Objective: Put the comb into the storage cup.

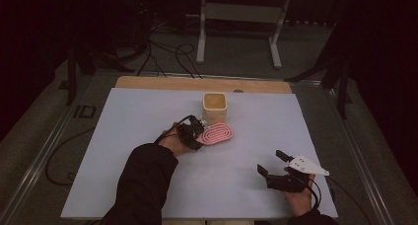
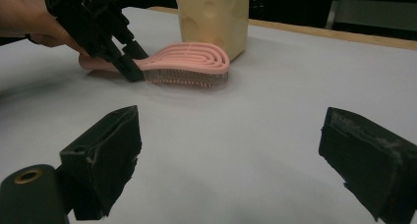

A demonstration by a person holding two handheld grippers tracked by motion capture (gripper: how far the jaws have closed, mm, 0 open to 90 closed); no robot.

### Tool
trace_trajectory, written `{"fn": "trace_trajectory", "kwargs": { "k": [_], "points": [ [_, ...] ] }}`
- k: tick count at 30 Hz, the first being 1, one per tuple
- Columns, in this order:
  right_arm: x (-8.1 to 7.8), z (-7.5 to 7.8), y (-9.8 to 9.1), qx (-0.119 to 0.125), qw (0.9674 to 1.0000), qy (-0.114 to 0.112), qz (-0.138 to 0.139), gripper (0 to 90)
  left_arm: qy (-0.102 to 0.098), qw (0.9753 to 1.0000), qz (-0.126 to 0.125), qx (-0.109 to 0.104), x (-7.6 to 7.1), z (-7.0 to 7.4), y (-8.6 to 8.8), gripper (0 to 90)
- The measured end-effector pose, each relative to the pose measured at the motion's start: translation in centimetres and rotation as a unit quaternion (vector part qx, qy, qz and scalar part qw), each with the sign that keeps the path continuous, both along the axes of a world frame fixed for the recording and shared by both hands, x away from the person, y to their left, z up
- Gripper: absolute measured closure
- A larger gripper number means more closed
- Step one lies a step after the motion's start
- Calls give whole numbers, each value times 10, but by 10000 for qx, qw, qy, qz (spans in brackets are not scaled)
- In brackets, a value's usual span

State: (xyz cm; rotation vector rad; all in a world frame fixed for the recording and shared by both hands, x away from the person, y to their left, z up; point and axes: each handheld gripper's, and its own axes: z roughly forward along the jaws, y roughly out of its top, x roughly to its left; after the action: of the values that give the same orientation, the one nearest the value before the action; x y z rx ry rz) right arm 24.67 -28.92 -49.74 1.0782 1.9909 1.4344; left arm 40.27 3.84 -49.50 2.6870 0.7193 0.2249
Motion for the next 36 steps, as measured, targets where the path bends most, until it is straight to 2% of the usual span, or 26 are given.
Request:
{"fn": "trace_trajectory", "kwargs": {
  "k": [12, 17, 21, 36],
  "points": [
    [0, 0, 0, -15, 10000, 15, -6, 87, -36, 9992, -369, 113, -8, 2, -5, 698],
    [1, 0, -1, -28, 10000, 19, -34, 87, -11, 9993, -361, 11, -10, 2, -3, 702],
    [1, 0, -1, -37, 10000, 28, -47, 87, -70, 9991, -400, -77, -14, 4, 1, 703],
    [0, 0, -1, -37, 10000, 24, -56, 87, -516, 9976, -139, -436, -33, 20, 18, 703]
  ]
}}
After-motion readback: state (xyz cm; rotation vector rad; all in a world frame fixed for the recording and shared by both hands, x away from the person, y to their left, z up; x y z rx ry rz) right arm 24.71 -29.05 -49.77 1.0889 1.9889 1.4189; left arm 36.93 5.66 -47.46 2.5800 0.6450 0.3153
